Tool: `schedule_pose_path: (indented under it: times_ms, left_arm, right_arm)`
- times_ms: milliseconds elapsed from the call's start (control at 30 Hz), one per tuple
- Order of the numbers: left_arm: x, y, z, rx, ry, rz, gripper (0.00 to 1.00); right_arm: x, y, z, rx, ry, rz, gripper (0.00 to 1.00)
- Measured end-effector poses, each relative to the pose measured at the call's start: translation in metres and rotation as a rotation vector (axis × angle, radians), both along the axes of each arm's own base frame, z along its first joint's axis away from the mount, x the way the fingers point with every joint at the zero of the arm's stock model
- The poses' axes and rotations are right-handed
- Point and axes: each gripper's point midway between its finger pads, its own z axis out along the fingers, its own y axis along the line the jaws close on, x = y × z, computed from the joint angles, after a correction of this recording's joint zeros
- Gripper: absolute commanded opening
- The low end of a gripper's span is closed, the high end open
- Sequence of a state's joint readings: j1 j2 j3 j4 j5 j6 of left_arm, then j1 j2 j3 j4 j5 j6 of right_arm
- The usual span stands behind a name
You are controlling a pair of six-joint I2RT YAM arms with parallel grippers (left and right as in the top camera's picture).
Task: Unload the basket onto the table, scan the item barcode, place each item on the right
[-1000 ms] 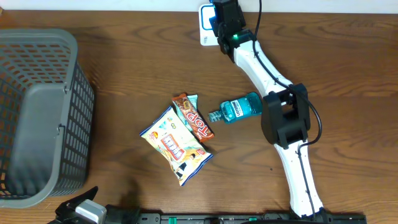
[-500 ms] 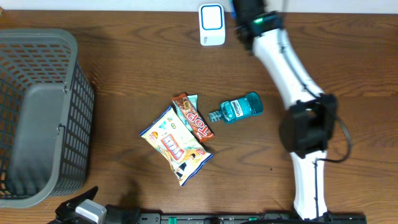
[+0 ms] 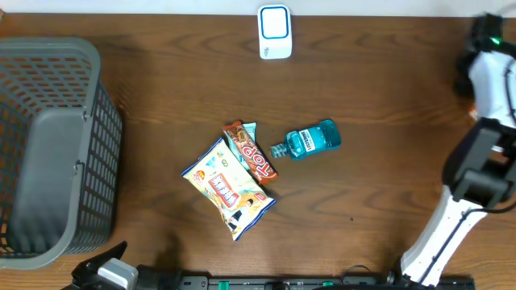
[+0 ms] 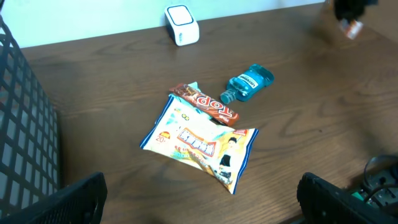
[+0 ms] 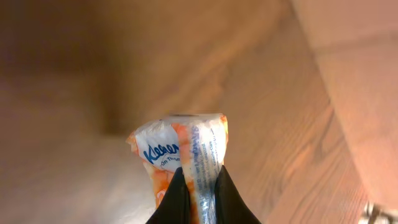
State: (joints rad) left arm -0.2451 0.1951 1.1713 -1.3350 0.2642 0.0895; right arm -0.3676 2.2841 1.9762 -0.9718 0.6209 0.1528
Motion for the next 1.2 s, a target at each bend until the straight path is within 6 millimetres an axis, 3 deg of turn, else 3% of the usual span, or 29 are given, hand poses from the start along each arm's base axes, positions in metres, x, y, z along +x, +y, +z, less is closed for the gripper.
schedule_pose_path:
  times_ms: [133,200,267,367,400,500,600,700,833,1033,1200]
  left_arm:
    - [0.0,0.0,0.0,0.0,0.0,0.0,0.98]
    - [0.0,0.0,0.0,0.0,0.0,0.0,0.98]
    - [0.0,0.0,0.0,0.0,0.0,0.0,0.98]
    - [0.0,0.0,0.0,0.0,0.0,0.0,0.98]
    - [0.0,0.0,0.0,0.0,0.0,0.0,0.98]
    - [0.0,0.0,0.0,0.0,0.0,0.0,0.98]
    - [0.0,0.0,0.0,0.0,0.0,0.0,0.98]
    - [0.0,0.0,0.0,0.0,0.0,0.0,0.98]
    - [0.0,0.0,0.0,0.0,0.0,0.0,0.98]
    - [0.0,0.0,0.0,0.0,0.0,0.0,0.98]
    - [0.0,0.0,0.0,0.0,0.0,0.0,0.98]
  right_arm:
    - [-0.043,-0.045,-0.024,0.079,-0.002,-0.122,0.05]
    - [-0.061,-0.065,-0.029,0.114,-0.025,-0.179,0.17]
    - [-0.076,-0.083,-0.031,0.131,-0.046,-0.23,0.36]
    - [-0.093,-0.098,-0.035,0.17,-0.076,-0.287,0.79]
    - [-0.096,-0.098,-0.037,0.194,-0.083,-0.294,0.99]
    - [-0.093,-0.09,-0.037,0.287,-0.132,-0.309,0.99]
    - [-0.076,-0.078,-0.023,0.364,-0.206,-0.308,0.99]
    - [-0.057,-0.059,-0.002,0.429,-0.279,-0.311,0.99]
    - [-0.031,-0.014,0.036,0.502,-0.364,-0.284,0.99]
    - [-0.014,0.093,0.087,0.65,-0.393,-0.249,0.99]
    - [-0.004,0.179,0.088,0.766,-0.309,-0.17,0.99]
